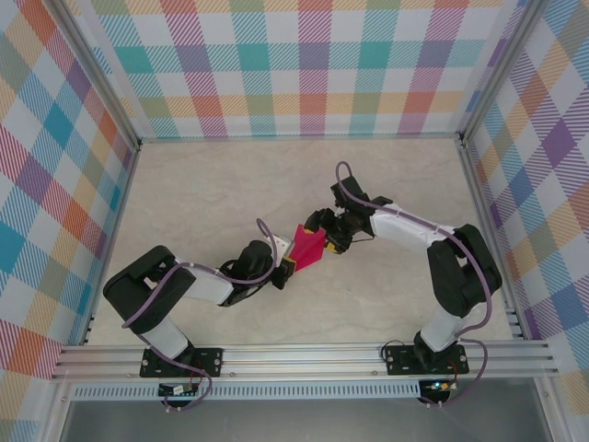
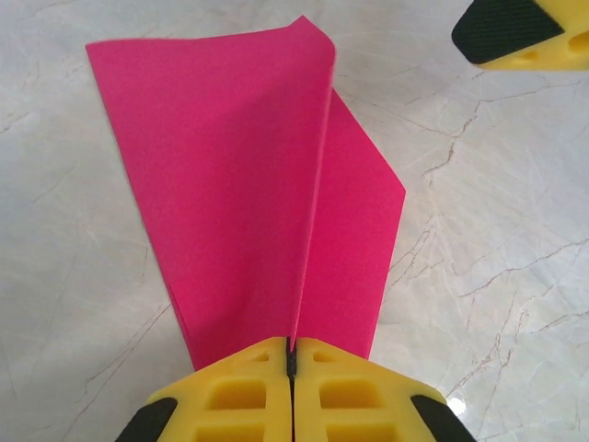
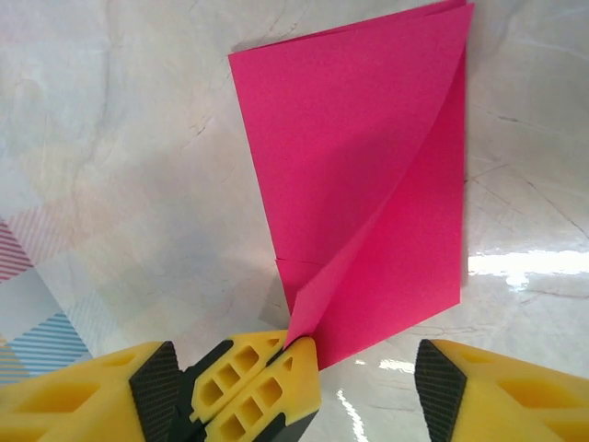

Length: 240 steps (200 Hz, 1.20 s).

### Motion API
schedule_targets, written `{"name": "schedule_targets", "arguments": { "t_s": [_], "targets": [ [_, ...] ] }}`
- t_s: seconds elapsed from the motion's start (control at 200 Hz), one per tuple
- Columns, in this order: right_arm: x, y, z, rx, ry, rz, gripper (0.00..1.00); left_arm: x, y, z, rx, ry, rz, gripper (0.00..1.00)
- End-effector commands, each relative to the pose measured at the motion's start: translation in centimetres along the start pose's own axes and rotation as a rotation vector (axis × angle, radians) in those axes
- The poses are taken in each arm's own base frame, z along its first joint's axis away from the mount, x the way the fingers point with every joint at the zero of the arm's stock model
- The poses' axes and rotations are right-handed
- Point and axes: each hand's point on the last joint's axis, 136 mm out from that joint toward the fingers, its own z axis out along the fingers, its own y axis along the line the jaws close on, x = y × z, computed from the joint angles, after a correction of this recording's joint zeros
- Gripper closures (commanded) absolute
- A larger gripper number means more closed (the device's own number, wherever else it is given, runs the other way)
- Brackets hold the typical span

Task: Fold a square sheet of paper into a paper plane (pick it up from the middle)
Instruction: Fourth fold the wing at the center of the table.

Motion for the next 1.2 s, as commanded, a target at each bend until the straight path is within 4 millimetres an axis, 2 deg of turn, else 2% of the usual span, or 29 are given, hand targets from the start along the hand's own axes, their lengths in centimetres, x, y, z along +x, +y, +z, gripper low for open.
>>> {"name": "schedule_targets", "arguments": {
  "t_s": [0.0, 0.16, 0.325, 0.525, 0.875, 1.195],
  "targets": [
    [0.6, 0.7, 0.4, -0.089, 0.003, -0.133, 0.33, 0.1, -0.1, 0.2, 0.001, -0.018, -0.074, 0.94],
    [1.0, 0.3, 1.8, -0.138, 0.03, -0.165, 0.41, 0.2, 0.1, 0.1, 0.002, -0.022, -0.137, 0.93],
    [1.1, 0.1, 3.0, -0.149, 0.064, -0.161, 0.57, 0.4, 0.3, 0.0, -0.002, -0.019, -0.198, 0.93],
    [0.8, -0.2, 4.0, -0.138, 0.07, -0.156, 0.64, 0.2, 0.4, 0.2, 0.025, -0.009, -0.301, 0.94],
    [0.8, -0.4, 4.2, -0.159, 0.053, -0.172, 0.63, -0.7, 0.0, -0.2, 0.081, -0.015, -0.46, 0.96],
    [1.0, -0.9, 5.0, -0.158, 0.069, -0.172, 0.62, -0.8, 0.9, -0.7, 0.046, -0.045, -0.553, 0.96]
  ]
}}
